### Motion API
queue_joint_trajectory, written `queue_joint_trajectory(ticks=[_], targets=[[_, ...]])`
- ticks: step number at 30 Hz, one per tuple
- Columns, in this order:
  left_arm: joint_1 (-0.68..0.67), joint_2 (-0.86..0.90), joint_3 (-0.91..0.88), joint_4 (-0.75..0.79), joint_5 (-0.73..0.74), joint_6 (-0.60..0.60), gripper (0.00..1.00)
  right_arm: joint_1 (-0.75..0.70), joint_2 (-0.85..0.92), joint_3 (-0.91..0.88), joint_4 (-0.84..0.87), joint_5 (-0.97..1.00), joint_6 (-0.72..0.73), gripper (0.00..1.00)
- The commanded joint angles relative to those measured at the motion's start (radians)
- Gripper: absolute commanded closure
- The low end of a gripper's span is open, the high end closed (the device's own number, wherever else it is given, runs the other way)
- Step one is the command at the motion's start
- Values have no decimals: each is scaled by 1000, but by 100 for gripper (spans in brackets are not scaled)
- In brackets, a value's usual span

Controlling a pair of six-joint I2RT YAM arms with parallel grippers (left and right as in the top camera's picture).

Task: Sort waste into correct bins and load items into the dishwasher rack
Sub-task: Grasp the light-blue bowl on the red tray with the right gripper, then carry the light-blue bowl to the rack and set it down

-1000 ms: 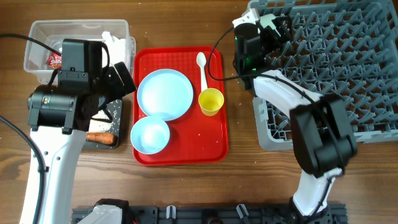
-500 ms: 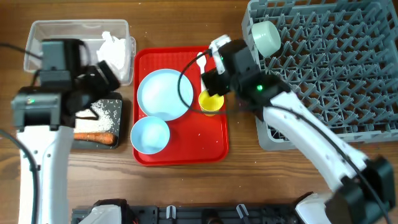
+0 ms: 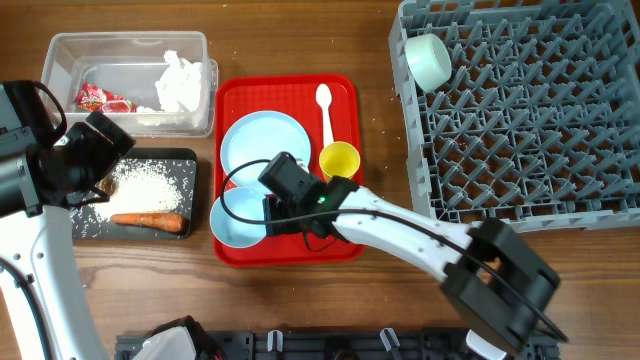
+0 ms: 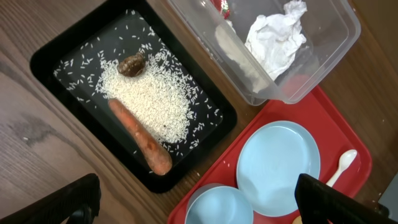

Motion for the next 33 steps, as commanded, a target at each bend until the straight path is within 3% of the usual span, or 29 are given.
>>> queue_joint_trajectory(ticks=[1, 5, 9, 14, 17, 20, 25, 29, 33], targets=[[5, -3, 6, -13, 10, 2, 0, -1, 52, -4, 33, -22, 58, 51], [5, -3, 6, -16, 10, 2, 0, -2, 54, -4, 50, -21, 59, 84], [5, -3, 6, -21, 10, 2, 0, -1, 60, -4, 50, -18, 60, 96], [5, -3, 6, -28, 10, 2, 0, -2, 31, 31, -2, -39, 15, 96], [5, -3, 6, -31, 10, 2, 0, -6, -107, 69, -79, 27, -77, 96], [5, -3, 6, -35, 10, 2, 0, -27, -322, 80, -211, 282, -95, 96], [5, -3, 6, -33, 10, 2, 0, -197, -597, 80, -519, 938, -94, 96], [5, -3, 6, -27, 10, 2, 0, -385, -599, 71, -562, 1290, -153, 96], [5, -3, 6, -19, 10, 1, 0, -546, -476, 68, -407, 1365, -417, 96]])
